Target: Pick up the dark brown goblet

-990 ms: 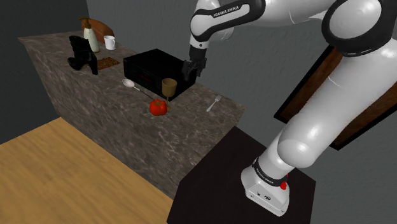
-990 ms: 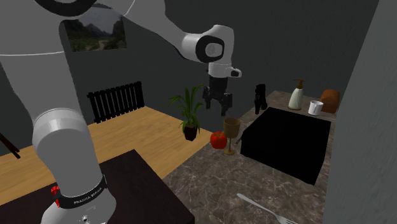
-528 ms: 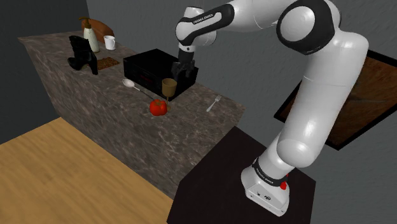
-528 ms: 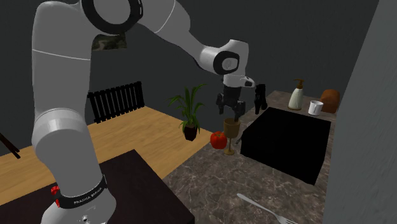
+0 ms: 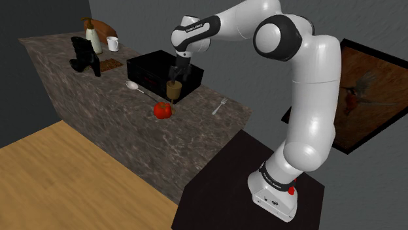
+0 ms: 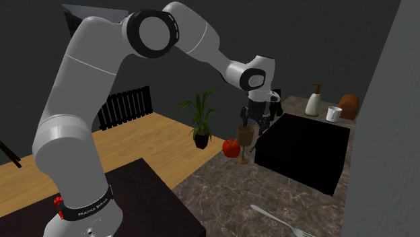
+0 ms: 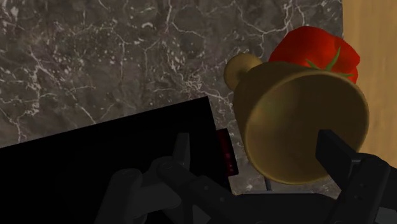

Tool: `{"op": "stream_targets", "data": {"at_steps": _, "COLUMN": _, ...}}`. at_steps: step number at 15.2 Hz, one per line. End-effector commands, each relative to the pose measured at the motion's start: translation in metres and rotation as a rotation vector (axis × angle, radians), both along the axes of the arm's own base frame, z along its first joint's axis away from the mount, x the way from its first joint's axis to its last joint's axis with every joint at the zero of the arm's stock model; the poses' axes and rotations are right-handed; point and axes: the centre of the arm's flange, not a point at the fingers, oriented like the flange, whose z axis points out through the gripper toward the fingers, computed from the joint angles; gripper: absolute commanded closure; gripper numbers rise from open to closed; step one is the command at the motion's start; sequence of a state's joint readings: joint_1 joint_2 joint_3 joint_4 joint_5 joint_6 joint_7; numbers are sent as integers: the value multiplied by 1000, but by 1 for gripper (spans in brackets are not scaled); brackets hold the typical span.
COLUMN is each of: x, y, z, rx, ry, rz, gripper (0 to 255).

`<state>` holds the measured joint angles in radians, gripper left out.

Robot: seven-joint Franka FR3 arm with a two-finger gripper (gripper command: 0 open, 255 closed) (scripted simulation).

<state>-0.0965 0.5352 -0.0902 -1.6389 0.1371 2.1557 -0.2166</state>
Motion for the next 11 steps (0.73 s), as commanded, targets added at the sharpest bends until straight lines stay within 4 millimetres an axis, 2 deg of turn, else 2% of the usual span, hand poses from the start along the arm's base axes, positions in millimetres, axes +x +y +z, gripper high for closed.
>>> {"op": "stream_targets", "data": {"at_steps": 1, "x": 0, "y": 0, "z": -10, "rx": 1, "ry": -1, "rz": 0, "gripper": 0}}
{"op": "stream_targets", "data": {"at_steps": 5, "x": 0, "y": 0, "z": -34, "rx": 1, "ry": -1, "rz": 0, "gripper": 0}}
{"op": "stream_targets", "data": {"at_steps": 7, "x": 0, "y": 0, "z": -34, "rx": 1, "ry": -1, "rz": 0, "gripper": 0}}
{"op": "stream_targets", "data": {"at_steps": 8, "x": 0, "y": 0, "z": -33, "rx": 1, "ry": -1, "rz": 0, "gripper": 255}}
{"op": "stream_targets", "data": {"at_steps": 11, "x": 0, "y": 0, "z": -34, "rx": 1, "ry": -1, "rz": 0, "gripper": 255}}
